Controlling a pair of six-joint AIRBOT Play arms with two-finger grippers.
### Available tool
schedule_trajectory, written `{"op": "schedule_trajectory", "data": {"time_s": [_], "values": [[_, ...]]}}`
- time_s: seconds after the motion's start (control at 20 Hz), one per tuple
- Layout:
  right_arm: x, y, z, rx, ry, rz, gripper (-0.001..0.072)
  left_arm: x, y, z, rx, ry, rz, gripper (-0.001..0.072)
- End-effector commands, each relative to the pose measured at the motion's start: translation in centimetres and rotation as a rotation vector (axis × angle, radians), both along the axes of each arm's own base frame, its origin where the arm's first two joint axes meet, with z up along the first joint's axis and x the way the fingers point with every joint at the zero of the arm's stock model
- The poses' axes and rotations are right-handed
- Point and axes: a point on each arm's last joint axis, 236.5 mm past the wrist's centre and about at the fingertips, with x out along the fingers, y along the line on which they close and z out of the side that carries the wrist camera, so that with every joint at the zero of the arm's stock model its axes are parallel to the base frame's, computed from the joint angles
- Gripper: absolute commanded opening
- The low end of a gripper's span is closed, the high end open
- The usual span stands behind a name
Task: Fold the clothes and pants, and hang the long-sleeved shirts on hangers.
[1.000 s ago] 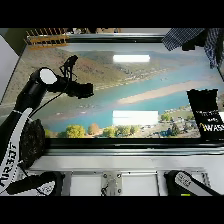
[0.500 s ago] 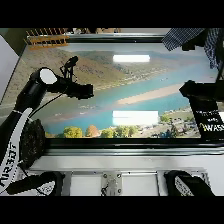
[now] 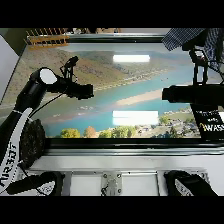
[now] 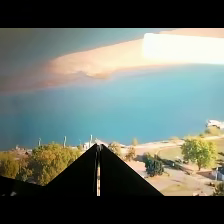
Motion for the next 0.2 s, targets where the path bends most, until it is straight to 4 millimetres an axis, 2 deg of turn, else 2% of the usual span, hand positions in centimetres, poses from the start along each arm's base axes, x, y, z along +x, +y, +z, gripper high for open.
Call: {"op": "schedule_trajectory", "data": {"time_s": [0.0, 0.15], "values": [[-0.17, 0.38, -0.01, 0.003, 0.003, 0.010, 0.0017, 0.00, -0.01, 0.02, 0.001, -0.001, -0.001, 0.0011], [-0.17, 0.38, -0.01, 0.003, 0.003, 0.010, 0.0018, 0.00, -0.01, 0.02, 0.001, -0.001, -0.001, 0.0011]]}}
